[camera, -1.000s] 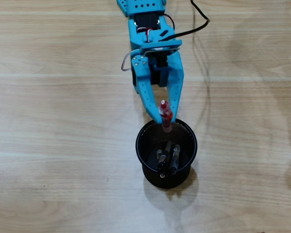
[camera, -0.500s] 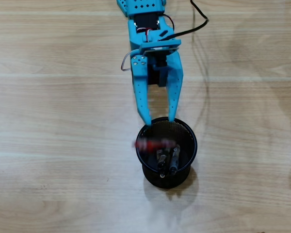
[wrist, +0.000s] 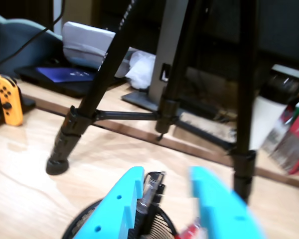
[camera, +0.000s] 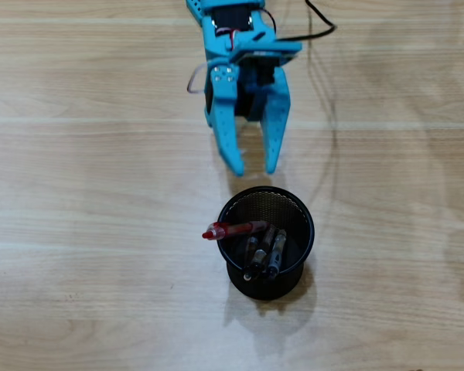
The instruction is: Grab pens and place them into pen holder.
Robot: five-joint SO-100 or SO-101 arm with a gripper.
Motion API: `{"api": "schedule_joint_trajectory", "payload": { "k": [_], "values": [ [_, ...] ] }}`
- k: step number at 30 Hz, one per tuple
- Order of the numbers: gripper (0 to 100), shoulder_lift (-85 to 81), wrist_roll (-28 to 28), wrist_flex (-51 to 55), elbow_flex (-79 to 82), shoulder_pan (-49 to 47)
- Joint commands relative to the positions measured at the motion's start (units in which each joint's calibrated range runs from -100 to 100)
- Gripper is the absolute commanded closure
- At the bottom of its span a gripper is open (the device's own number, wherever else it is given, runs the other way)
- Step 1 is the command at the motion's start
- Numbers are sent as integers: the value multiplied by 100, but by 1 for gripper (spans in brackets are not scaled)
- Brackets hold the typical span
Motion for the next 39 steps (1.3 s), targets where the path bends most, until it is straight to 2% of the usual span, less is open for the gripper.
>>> {"api": "schedule_joint_trajectory", "payload": {
  "k": [1,8,11,15,23,27,31,39],
  "values": [
    [97,-1168,361,-53,694,-28],
    [98,-3215,1397,-44,3047,8],
    [98,-4251,1780,457,3988,8],
    [98,-5881,2235,2198,4658,-56],
    [98,-8820,3094,6999,4730,-1],
    [98,-9558,3397,8321,4784,26],
    [98,-10043,3633,8731,5309,90],
    [98,-10153,4047,8685,6576,63]
  ]
}}
